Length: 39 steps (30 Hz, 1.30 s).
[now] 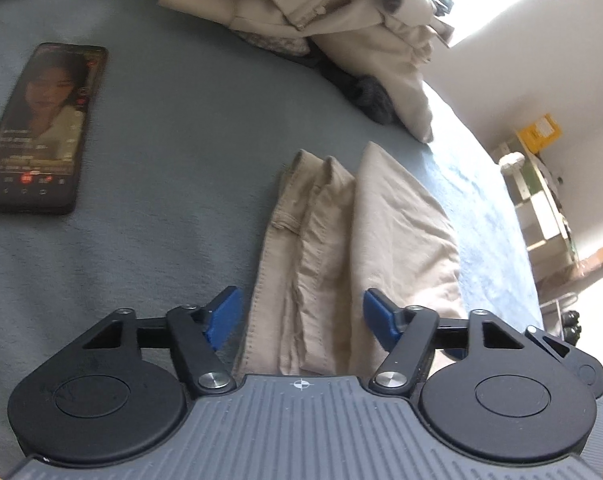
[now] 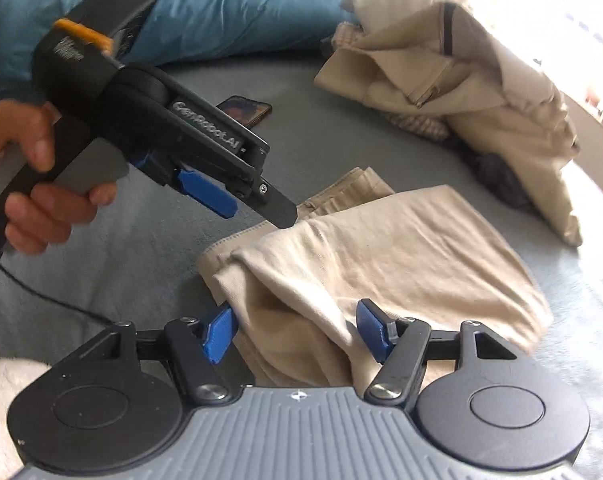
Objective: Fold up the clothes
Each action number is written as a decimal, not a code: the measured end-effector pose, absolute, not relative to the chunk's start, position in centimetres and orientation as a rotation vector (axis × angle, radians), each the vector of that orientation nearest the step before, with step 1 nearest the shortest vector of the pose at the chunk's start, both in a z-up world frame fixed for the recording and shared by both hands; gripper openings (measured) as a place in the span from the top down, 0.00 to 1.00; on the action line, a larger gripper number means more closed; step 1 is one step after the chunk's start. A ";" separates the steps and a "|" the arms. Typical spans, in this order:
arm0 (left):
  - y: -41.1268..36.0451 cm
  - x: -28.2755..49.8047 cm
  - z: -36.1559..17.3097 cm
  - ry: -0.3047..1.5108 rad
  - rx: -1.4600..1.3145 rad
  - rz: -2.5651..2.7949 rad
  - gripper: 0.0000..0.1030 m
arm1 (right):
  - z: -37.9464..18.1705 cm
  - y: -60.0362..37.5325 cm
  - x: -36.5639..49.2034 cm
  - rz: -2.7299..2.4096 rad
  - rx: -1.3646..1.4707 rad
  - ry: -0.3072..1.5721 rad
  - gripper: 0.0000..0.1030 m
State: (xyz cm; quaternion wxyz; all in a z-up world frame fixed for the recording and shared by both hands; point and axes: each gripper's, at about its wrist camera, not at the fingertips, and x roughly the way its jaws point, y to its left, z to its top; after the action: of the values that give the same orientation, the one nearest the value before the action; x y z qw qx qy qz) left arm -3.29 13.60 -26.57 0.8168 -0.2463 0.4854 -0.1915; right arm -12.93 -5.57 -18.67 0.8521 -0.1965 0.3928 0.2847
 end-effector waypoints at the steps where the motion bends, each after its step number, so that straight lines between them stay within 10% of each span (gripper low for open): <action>1: 13.4 -3.1 -26.5 1.036 -0.526 -0.420 0.37 | -18.5 -6.0 -13.2 0.598 -0.394 0.828 0.35; 23: 10.5 -0.2 -27.5 1.172 -0.591 -0.499 0.44 | -21.6 -2.6 -14.0 0.689 -0.663 0.701 0.38; 29: 10.2 0.1 -27.1 1.180 -0.591 -0.508 0.44 | -20.7 -4.2 -12.7 0.664 -0.517 0.721 0.72; 39: 7.9 1.8 -28.0 1.188 -0.594 -0.521 0.41 | -18.8 -9.8 -10.4 0.697 -0.082 0.778 0.82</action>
State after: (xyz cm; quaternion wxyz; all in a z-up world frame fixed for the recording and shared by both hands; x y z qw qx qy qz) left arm 1.83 7.88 -27.97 0.7562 -0.2726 0.5448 -0.2388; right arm -10.41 -9.79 -18.76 0.8660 -0.0390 0.3715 0.3326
